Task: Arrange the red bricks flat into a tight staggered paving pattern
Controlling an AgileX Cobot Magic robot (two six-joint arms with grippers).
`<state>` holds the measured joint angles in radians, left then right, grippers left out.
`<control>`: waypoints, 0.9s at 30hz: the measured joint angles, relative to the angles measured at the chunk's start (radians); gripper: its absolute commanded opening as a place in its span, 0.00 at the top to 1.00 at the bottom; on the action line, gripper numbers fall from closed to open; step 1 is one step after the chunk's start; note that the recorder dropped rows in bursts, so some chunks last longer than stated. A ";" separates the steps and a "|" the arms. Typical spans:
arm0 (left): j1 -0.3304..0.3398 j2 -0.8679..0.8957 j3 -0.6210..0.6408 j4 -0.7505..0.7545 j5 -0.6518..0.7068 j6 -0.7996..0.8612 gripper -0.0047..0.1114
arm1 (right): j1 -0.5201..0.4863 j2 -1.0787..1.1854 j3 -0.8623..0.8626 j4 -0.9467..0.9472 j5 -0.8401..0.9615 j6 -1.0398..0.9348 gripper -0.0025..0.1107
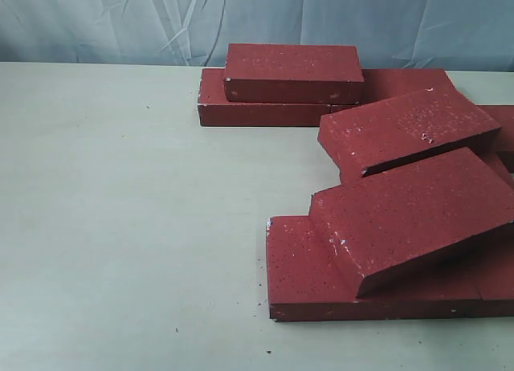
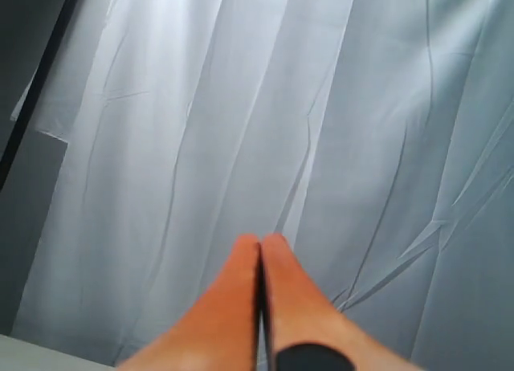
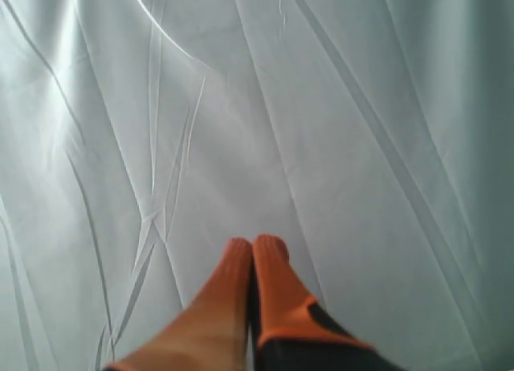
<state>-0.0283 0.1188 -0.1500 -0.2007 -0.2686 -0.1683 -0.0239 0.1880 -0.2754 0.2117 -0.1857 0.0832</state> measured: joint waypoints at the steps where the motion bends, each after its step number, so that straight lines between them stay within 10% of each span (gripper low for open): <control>1: 0.000 0.033 -0.022 0.006 -0.001 -0.005 0.96 | 0.000 0.031 -0.026 0.000 0.000 0.000 0.99; 14: 0.000 0.472 -0.262 0.054 0.004 -0.078 0.96 | 0.000 0.416 -0.335 -0.042 -0.006 0.002 0.99; 27: -0.061 0.771 -0.482 0.329 0.321 -0.083 0.96 | 0.000 0.714 -0.519 -0.126 0.119 -0.056 0.99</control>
<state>-0.0892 0.8901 -0.6325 0.1283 0.0525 -0.2511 -0.0239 0.9017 -0.7949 0.0861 -0.0664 0.0268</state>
